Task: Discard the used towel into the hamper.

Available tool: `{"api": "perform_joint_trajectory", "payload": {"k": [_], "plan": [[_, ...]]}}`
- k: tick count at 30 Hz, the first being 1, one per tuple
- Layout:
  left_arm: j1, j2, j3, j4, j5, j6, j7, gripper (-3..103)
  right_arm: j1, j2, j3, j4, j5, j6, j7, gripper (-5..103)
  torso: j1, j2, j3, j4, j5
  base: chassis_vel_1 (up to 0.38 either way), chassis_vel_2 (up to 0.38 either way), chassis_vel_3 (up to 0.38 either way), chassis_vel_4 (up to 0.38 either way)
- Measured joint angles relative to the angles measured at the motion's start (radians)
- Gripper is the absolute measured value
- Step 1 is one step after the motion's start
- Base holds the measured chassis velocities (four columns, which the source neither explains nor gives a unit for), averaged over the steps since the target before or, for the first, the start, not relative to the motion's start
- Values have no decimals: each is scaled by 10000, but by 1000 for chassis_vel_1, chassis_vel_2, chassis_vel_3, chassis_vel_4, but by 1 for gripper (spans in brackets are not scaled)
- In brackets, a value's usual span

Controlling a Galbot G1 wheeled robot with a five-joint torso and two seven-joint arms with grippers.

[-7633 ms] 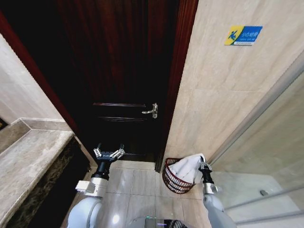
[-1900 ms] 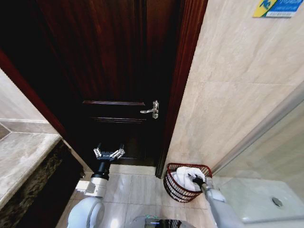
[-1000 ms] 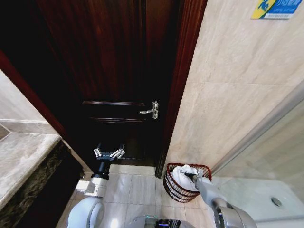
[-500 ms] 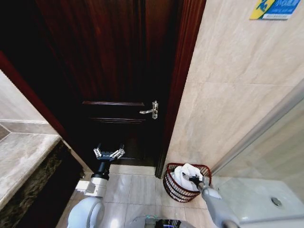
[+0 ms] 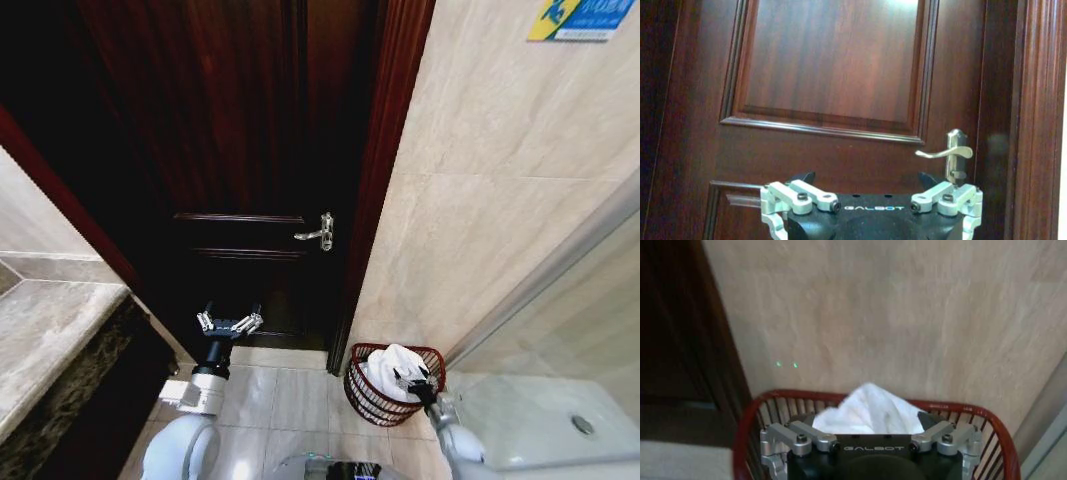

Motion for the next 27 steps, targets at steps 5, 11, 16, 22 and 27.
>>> {"api": "perform_joint_trajectory", "payload": {"k": [5, 11, 16, 22, 27], "plan": [[1, 0, 0, 0, 0, 0, 0, 100, -1260, 413, 132, 1872, -11, 308, 353, 100, 1, 1, 1, 0, -2, 0, 0, 0, 0], [0, 0, 0, 0, 0, 0, 0, 100, -3092, 1103, 226, 4288, -8, 828, 1129, 100, 1, 3, 1, -2, -8, 0, 0, 0, 0], [0, 0, 0, -1, 0, 0, 0, 100, -3780, 1444, 138, 5510, -236, 991, 1332, 100, 2, 4, 1, 0, -9, 0, 0, 0, 0], [0, 0, 0, 0, 0, 0, 0, 100, -4408, 1883, -7, 7276, -817, 1077, 1411, 100, 3, 4, 2, 0, -6, 0, 0, 0, 0], [0, 0, 0, 0, 0, 0, 0, 100, -4648, 1985, -46, 8142, -1087, 1017, 1503, 100, 4, 4, 3, 1, -6, 0, 0, 0, 0]]}}
